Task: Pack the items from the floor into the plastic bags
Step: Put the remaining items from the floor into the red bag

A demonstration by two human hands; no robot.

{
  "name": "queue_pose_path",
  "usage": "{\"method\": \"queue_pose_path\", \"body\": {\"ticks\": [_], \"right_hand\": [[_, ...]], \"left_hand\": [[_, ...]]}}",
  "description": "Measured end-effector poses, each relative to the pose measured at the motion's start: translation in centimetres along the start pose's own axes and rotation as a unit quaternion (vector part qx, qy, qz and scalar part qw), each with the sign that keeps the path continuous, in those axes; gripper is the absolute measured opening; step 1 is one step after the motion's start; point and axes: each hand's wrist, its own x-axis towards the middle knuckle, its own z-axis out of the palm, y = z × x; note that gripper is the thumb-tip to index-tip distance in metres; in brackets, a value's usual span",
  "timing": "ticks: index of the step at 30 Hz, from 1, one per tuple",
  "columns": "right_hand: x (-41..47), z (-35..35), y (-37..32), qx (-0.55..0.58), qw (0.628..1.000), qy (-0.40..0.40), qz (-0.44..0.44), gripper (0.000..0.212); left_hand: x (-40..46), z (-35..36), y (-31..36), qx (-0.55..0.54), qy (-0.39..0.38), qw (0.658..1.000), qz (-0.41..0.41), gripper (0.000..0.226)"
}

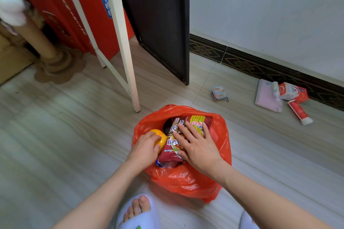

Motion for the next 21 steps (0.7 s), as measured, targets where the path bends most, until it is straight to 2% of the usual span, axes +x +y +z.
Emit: {"method": "queue_pose_path", "body": {"ticks": [3,6,10,12,14,17,21], "right_hand": [[0.3,-0.6,0.0,0.023,0.999,0.011,-0.029,0.064],[-0.6,-0.9,1.5,0.112,0.992,0.039,-0.046,0.071],[-3.8,-1.7,6.4,0.112,0.99,0.087,-0.026,0.066],[-5.7,-2.4,10.2,0.063,0.992,0.107,0.017,0.058],[-7.4,-3.4,14.4,0.046,0.989,0.121,0.076,0.058],[-8.8,-3.0,20.4,0.081,0.971,0.133,0.182,0.057],[-8.2,-0.2,25.5,0.165,0.922,0.115,0.332,0.06]], "left_hand": [[-0.3,-0.6,0.2,0.0,-0.003,1.0,0.024,0.041],[-1.1,-1.8,1.0,0.036,0.003,0.997,0.067,0.047],[-0.7,-4.3,4.1,0.148,0.018,0.971,0.189,0.049],[0.6,-5.7,6.7,0.197,0.034,0.946,0.254,0.05],[2.5,-6.4,9.4,0.213,0.032,0.934,0.284,0.051],[6.4,-5.4,13.2,0.194,0.015,0.941,0.276,0.055],[12.3,-2.4,16.9,0.161,-0.019,0.959,0.233,0.056]]}}
